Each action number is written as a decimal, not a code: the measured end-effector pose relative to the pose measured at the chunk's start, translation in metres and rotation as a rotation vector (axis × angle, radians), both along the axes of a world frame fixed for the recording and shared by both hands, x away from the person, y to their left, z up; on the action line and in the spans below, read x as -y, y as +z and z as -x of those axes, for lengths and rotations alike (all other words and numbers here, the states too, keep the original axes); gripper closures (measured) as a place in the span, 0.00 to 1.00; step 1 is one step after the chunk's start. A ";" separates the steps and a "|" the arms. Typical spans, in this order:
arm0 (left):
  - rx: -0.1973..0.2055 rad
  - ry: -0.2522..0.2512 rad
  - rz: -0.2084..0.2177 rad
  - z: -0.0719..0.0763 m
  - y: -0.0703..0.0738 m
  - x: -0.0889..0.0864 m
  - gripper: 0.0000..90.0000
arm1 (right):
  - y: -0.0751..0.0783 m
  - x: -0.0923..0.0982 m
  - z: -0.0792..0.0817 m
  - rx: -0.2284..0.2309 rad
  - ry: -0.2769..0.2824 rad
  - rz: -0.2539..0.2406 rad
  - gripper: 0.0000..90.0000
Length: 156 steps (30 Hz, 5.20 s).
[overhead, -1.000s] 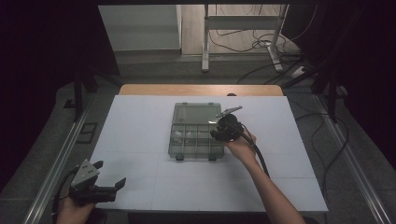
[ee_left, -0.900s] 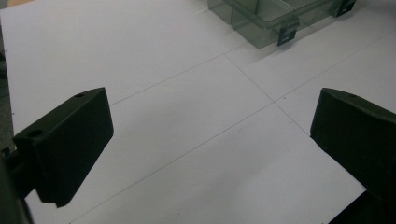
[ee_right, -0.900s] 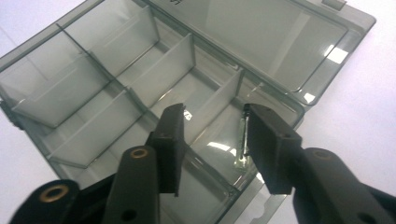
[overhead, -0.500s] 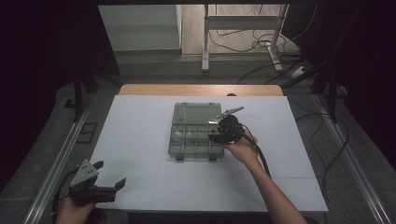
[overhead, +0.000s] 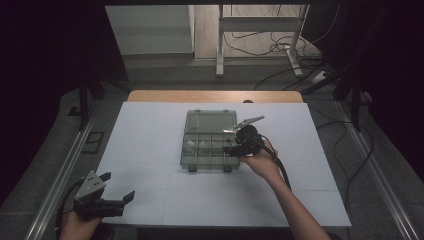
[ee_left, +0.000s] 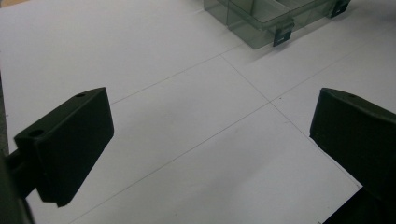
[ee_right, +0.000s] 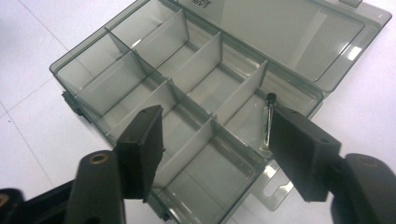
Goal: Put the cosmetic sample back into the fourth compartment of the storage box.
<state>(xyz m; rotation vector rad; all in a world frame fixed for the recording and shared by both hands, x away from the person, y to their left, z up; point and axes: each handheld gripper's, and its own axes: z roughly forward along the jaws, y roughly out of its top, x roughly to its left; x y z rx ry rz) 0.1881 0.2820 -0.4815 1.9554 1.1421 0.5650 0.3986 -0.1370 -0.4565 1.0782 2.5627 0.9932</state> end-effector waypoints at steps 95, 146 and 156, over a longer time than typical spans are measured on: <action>-0.004 -0.006 -0.005 -0.002 0.000 0.001 0.00 | 0.007 0.071 0.089 0.086 0.000 0.002 0.01; -0.014 0.007 0.004 -0.003 0.000 0.000 0.00 | 0.001 0.155 0.146 0.141 -0.187 -0.012 0.00; -0.013 0.007 0.002 -0.002 0.000 0.000 0.00 | -0.010 0.170 0.155 0.137 -0.230 -0.028 0.00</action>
